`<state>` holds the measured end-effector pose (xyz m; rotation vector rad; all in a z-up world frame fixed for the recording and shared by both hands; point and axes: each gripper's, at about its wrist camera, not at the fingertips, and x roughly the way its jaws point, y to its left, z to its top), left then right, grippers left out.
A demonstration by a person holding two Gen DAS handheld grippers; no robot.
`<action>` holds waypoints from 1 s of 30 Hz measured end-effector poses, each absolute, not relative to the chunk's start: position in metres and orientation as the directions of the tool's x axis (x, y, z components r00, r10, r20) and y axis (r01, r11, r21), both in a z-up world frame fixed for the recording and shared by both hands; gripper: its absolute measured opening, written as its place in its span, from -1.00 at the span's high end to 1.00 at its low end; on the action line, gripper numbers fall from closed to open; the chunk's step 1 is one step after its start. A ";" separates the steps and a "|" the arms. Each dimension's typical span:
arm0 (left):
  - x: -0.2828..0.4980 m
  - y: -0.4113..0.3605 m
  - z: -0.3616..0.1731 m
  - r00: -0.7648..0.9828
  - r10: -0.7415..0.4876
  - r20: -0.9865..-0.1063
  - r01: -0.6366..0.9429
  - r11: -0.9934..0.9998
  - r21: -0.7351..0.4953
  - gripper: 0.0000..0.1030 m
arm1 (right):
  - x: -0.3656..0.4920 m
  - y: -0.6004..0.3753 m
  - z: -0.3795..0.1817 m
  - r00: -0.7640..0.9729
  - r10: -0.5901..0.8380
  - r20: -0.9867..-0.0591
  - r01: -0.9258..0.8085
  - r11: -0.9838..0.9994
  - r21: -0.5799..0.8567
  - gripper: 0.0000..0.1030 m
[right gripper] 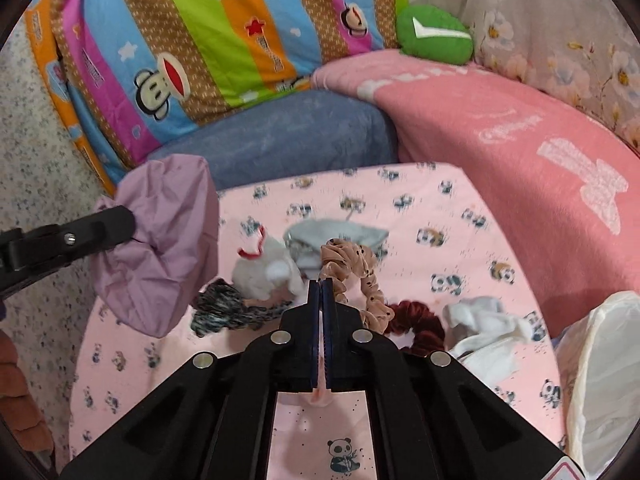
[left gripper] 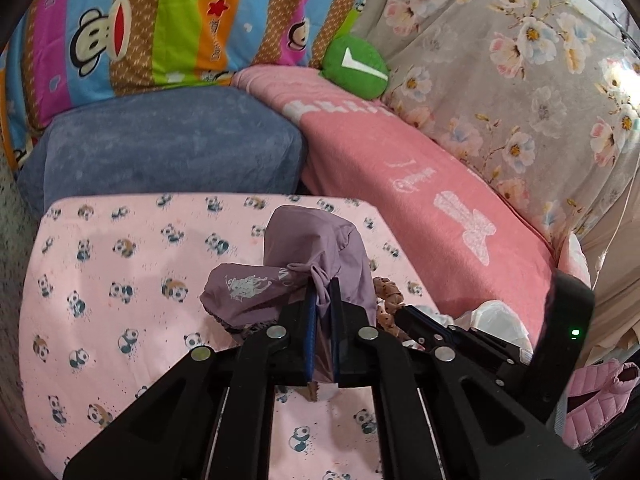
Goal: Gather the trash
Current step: 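Carry the lilac cap with the left gripper over the wastebasket and release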
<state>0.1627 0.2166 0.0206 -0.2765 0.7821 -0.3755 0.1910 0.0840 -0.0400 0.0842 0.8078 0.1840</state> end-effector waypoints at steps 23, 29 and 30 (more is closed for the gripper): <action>0.125 0.077 0.099 0.604 -0.607 -0.517 0.513 0.792 -0.331 0.90 | 0.085 -0.073 0.057 0.842 0.028 -0.539 0.094 0.976 0.197 0.94; 0.115 0.022 0.089 0.536 -0.653 -0.536 0.586 0.744 -0.321 0.90 | 0.057 -0.130 0.045 0.832 -0.044 -0.553 0.198 0.955 0.222 0.94; 0.114 0.010 0.086 0.523 -0.659 -0.540 0.598 0.736 -0.318 0.90 | 0.051 -0.142 0.041 0.827 -0.059 -0.559 0.221 0.949 0.226 0.94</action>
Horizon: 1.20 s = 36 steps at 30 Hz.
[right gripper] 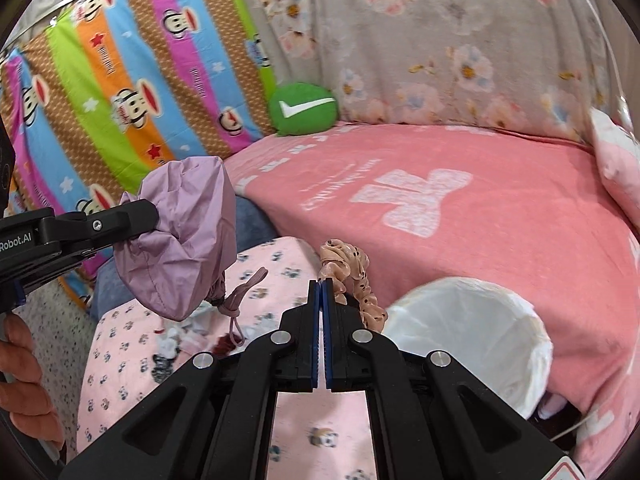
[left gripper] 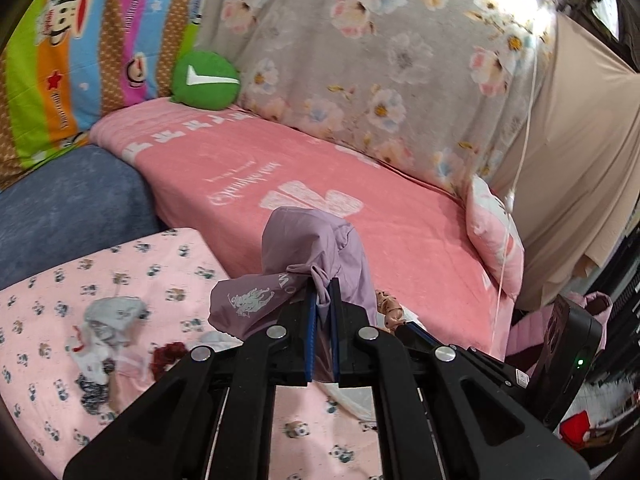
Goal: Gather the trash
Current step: 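Carry the lilac cap with the left gripper over the wastebasket and release, then move the left gripper back to the pile and open over the white glove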
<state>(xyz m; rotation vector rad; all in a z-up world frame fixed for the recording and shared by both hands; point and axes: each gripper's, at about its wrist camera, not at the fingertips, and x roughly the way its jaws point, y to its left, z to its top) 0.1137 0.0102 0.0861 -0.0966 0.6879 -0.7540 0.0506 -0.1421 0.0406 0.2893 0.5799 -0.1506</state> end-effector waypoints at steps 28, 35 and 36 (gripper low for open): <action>0.108 -0.105 0.029 0.372 -0.695 -0.615 0.645 0.670 -0.367 -0.34 | 0.014 -0.243 -0.023 0.730 -0.181 -0.659 0.430 0.871 0.237 0.71; 0.112 -0.092 0.025 0.421 -0.660 -0.622 0.609 0.714 -0.345 -0.34 | 0.014 -0.238 -0.018 0.737 -0.187 -0.649 0.429 0.872 0.237 0.40; 0.112 -0.089 0.025 0.426 -0.656 -0.623 0.605 0.719 -0.343 -0.34 | 0.014 -0.237 -0.017 0.738 -0.186 -0.648 0.427 0.873 0.236 0.37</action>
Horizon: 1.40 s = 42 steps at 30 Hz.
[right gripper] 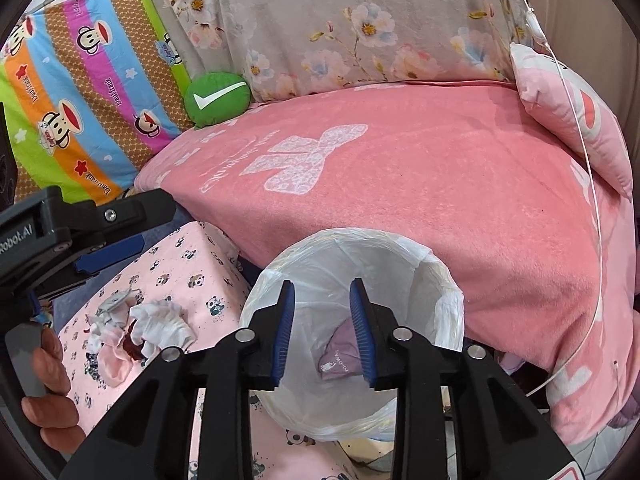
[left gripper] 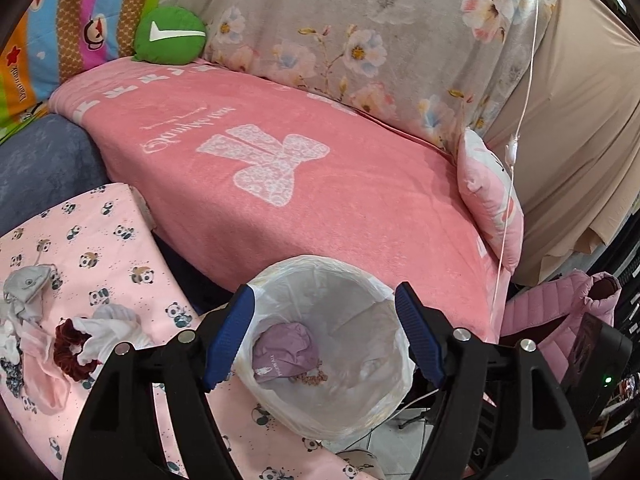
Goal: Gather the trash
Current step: 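Move the left gripper back to the pile and open over the white glove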
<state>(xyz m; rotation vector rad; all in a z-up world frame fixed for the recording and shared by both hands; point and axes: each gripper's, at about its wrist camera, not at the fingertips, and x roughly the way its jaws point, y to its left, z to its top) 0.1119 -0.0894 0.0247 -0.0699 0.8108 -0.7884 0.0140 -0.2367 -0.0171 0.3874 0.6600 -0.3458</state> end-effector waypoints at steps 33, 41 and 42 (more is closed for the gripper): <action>0.126 0.069 0.008 0.659 -0.372 -0.654 0.328 0.924 -0.194 -0.34 | 0.065 -0.090 -0.008 0.745 -0.043 -0.665 0.207 0.964 0.169 0.17; 0.135 0.111 -0.007 0.667 -0.284 -0.689 0.250 0.956 -0.151 -0.35 | 0.082 -0.059 -0.016 0.727 -0.014 -0.687 0.180 0.969 0.170 0.05; 0.136 0.116 -0.010 0.666 -0.271 -0.695 0.236 0.960 -0.149 -0.35 | 0.084 -0.056 -0.017 0.724 -0.012 -0.689 0.176 0.970 0.168 0.05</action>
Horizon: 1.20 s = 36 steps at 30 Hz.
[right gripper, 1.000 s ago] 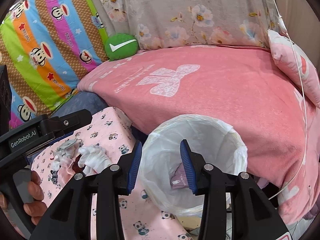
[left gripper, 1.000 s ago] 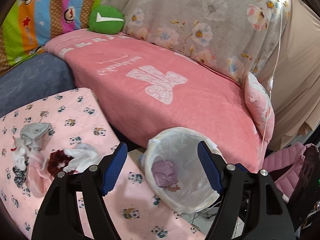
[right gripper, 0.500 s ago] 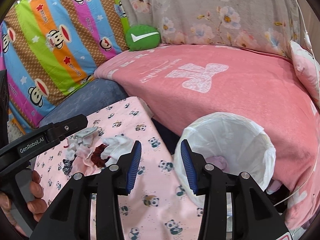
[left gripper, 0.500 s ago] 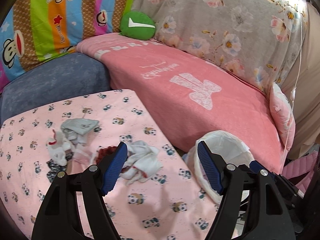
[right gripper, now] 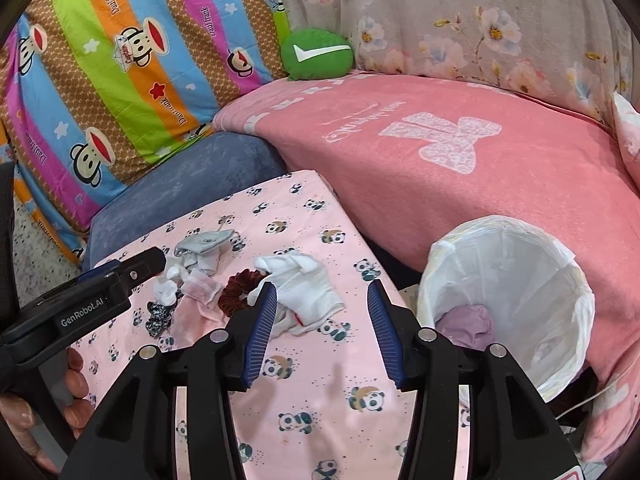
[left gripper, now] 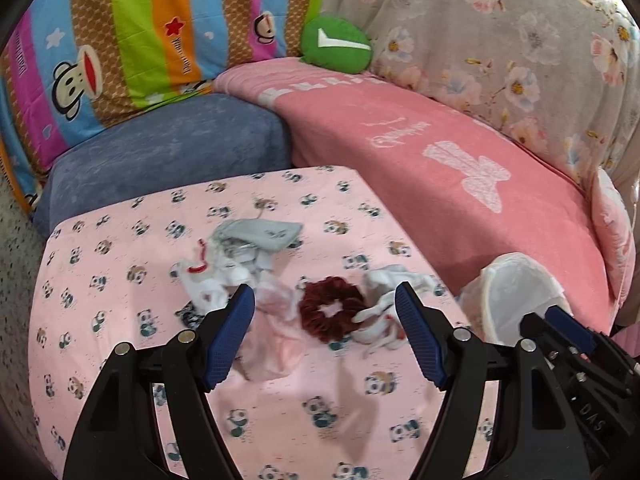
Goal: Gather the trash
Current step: 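Move the left gripper back to the pile and open over the white glove, then grasp the white glove with the left gripper while the right gripper grasps pink cloth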
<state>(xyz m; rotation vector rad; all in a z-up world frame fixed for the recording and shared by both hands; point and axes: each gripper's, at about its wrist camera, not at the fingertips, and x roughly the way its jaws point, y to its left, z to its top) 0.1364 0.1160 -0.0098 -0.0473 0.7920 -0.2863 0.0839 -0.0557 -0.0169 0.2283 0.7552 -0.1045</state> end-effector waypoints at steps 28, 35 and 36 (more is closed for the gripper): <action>0.233 0.216 -0.096 0.558 -0.205 -0.804 0.103 0.979 -0.178 -0.55 | 0.179 0.035 -0.066 0.651 0.091 -0.753 0.050 0.985 0.163 0.02; 0.250 0.213 -0.111 0.515 -0.266 -0.815 0.145 0.964 -0.223 0.24 | 0.198 0.040 -0.078 0.633 0.090 -0.769 0.060 0.985 0.165 0.02; 0.251 0.213 -0.112 0.508 -0.277 -0.815 0.151 0.961 -0.233 0.35 | 0.200 0.041 -0.080 0.628 0.096 -0.773 0.056 0.984 0.168 0.02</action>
